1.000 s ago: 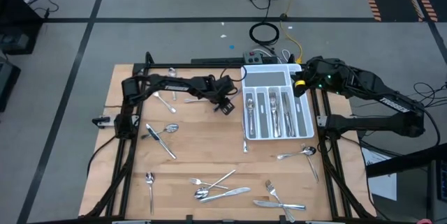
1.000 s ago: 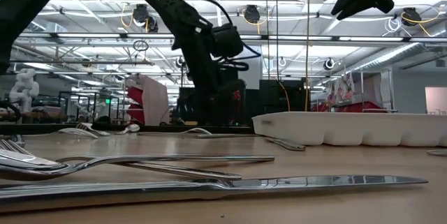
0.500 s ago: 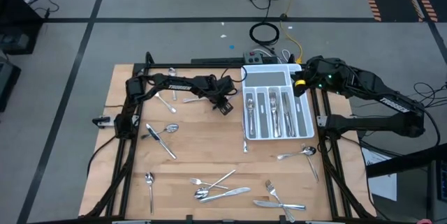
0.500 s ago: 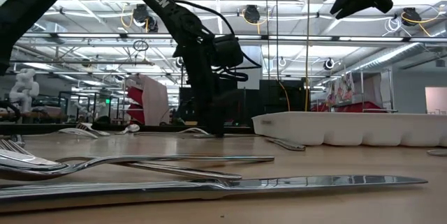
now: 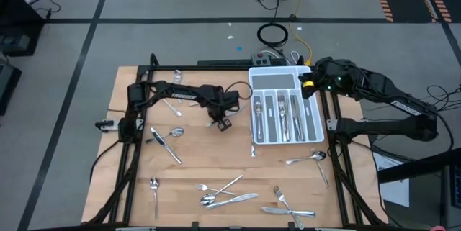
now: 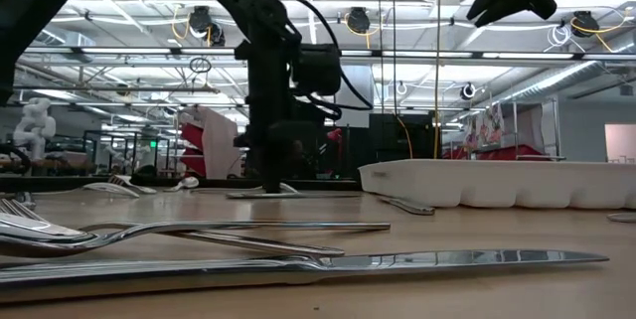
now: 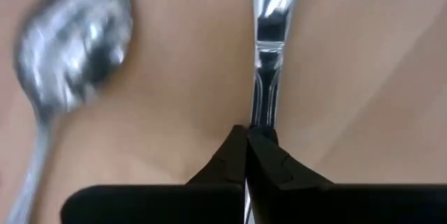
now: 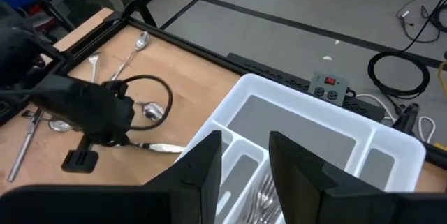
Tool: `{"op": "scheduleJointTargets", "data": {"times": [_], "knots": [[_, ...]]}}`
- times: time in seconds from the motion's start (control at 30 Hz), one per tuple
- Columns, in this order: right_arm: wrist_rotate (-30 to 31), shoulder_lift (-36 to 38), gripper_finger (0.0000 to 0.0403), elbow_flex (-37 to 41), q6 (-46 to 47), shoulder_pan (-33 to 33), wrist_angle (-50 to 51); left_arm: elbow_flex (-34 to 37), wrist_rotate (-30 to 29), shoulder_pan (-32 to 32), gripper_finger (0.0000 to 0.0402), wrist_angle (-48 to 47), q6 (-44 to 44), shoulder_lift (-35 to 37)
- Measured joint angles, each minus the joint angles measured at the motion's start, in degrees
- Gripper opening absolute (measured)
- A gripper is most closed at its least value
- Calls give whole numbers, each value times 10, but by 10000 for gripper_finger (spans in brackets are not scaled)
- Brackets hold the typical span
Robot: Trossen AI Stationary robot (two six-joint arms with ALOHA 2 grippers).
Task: Sort silverware
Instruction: Put the silver knife into the white silverware tray
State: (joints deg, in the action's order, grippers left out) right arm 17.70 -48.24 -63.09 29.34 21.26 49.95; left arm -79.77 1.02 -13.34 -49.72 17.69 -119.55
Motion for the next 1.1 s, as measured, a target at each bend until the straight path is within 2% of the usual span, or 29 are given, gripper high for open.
{"op": "scheduleJointTargets", "data": {"times": [0.23, 0.33, 0.57, 0.7, 0.87, 1.0, 1.1], "knots": [[-61, -46, 112, 0, -2, 0, -9, 3, 4, 46, 1, -109, 16, 14], [-78, -78, 112, 0, -30, -1, -10, 8, 13, 67, 1, -148, 39, 36], [-130, -159, 112, 0, -147, -1, -52, 6, -52, 95, 22, -185, 75, 138], [-168, -201, 112, 0, -193, -4, -100, 5, -71, 107, 29, -197, 97, 235], [-217, -286, 118, 0, -245, -19, -199, 4, -148, 125, 31, -233, 148, 389], [-257, -375, 147, -10, -258, -43, -301, 4, -202, 136, 31, -242, 198, 517], [-268, -451, 180, -59, -273, -61, -326, 4, -245, 144, 32, -235, 238, 602]]}}
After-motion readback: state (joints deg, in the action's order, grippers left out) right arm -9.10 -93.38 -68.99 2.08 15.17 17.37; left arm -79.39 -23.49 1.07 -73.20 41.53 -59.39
